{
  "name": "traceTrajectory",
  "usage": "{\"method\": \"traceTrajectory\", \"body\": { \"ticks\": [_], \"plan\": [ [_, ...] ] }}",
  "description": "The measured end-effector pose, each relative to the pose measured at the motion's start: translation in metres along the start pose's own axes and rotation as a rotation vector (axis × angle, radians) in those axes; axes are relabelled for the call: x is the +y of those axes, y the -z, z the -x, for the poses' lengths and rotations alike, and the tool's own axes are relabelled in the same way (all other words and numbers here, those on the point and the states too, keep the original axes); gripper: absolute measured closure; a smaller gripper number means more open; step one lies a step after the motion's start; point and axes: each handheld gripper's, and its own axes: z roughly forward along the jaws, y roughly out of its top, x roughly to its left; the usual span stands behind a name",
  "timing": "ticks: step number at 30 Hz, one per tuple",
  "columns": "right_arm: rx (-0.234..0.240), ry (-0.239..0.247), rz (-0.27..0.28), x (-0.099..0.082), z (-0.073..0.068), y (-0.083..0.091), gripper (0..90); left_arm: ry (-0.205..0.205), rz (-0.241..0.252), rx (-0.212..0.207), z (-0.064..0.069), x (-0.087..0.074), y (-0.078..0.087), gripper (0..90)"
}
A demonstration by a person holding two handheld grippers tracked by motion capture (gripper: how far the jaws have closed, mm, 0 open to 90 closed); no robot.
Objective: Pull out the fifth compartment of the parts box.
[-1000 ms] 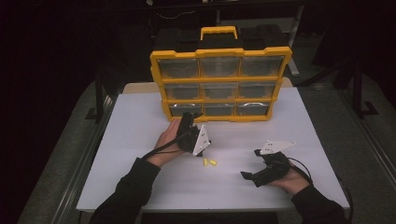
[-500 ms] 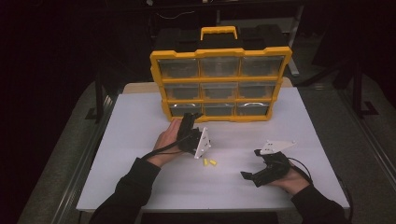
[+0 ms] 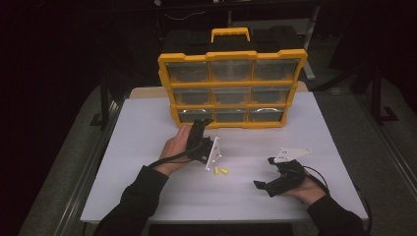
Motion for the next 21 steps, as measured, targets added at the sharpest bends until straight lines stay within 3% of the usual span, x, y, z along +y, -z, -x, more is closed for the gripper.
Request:
{"method": "traceTrajectory", "body": {
  "ticks": [13, 21],
  "plan": [
    [0.000, 0.000, 0.000, 0.0000, 0.0001, 0.0000, 0.0, -0.101, -0.018, 0.041, 0.0050, 0.0000, -0.0002, 0.1],
    [-0.001, -0.001, -0.002, 0.0000, -0.0002, -0.0002, 0.0, -0.186, -0.043, 0.074, 0.0076, 0.0004, -0.0001, 0.1]
  ]
}}
